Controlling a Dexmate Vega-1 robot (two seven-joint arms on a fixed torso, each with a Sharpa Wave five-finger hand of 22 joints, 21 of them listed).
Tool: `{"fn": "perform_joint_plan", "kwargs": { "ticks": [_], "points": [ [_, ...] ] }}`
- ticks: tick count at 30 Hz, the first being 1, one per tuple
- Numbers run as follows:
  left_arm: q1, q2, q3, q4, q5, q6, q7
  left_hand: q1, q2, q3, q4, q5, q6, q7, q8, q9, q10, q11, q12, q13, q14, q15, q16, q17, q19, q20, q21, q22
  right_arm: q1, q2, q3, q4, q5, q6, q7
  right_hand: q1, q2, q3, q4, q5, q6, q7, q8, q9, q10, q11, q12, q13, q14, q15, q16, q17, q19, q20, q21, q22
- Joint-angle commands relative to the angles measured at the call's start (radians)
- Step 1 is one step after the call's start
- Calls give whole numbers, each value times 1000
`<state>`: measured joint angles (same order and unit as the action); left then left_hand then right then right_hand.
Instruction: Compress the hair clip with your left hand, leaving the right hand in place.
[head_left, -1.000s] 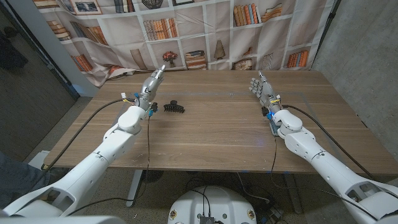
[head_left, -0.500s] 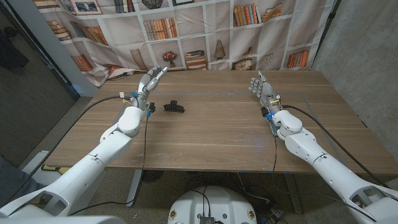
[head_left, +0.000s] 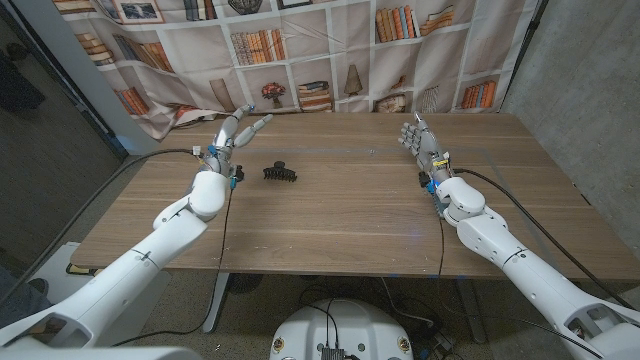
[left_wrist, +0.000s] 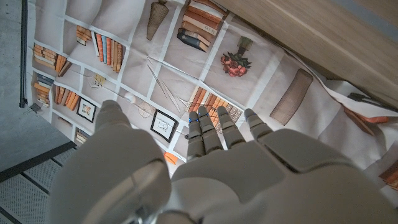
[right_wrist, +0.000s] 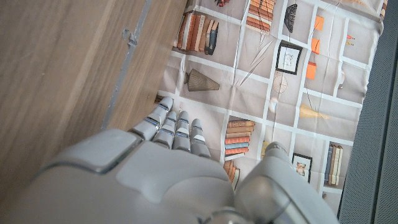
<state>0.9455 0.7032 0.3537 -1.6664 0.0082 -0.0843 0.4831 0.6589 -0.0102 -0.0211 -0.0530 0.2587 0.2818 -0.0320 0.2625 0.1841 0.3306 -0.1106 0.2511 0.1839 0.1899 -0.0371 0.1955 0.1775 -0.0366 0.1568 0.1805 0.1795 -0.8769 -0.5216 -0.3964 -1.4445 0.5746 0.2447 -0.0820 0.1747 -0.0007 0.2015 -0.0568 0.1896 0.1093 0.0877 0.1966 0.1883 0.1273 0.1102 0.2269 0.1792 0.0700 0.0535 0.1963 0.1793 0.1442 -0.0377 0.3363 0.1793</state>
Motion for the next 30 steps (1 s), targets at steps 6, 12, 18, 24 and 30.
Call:
{"fn": "perform_joint_plan", "kwargs": {
  "ticks": [6,12,18,24,30],
  "points": [
    [7,78,13,-113,158,193,19,44,-4,3,-27,9,55,-18,3,4,58,-46,-1,6,-10,-39,-4,-1,-57,3,2,3,-21,-3,0,-57,-18,4,-26,13,-4,1,-7,-1,7,-1,7,2,10,-1,2,5,7,3,4,3,8,-47,3,1],
    [7,111,15,-136,187,228,-3,82,-6,5,-45,17,124,-46,15,4,129,-76,6,7,3,-45,1,-2,-60,5,12,3,-31,-7,-1,-87,-24,-12,-44,13,-4,0,-8,-2,9,0,7,2,12,0,2,5,7,4,2,3,9,-47,1,1],
    [11,138,14,-172,212,286,-25,105,-4,7,-53,22,165,-56,20,5,175,-93,8,10,11,-48,2,-1,-64,3,14,3,-30,-11,-6,-96,-29,-23,-43,13,-4,0,-8,-2,8,0,7,2,11,0,1,5,7,5,1,3,9,-47,0,1],
    [2,169,20,-206,232,350,-71,126,3,10,-60,27,206,-74,28,6,214,-103,9,13,28,-43,7,2,-70,8,15,3,-23,-5,-9,-89,-21,-28,-35,13,-3,0,-9,-2,8,-1,6,2,11,1,0,5,7,4,-1,3,9,-46,-2,1],
    [-40,209,57,-227,281,423,-146,150,1,9,-68,30,227,-72,24,6,251,-82,2,15,30,-96,3,0,-81,-70,14,1,-22,4,-11,-78,-8,-29,-29,12,-3,-1,-9,-2,8,-1,6,2,11,0,0,5,7,5,-1,3,9,-45,-4,1]
  ]
}}
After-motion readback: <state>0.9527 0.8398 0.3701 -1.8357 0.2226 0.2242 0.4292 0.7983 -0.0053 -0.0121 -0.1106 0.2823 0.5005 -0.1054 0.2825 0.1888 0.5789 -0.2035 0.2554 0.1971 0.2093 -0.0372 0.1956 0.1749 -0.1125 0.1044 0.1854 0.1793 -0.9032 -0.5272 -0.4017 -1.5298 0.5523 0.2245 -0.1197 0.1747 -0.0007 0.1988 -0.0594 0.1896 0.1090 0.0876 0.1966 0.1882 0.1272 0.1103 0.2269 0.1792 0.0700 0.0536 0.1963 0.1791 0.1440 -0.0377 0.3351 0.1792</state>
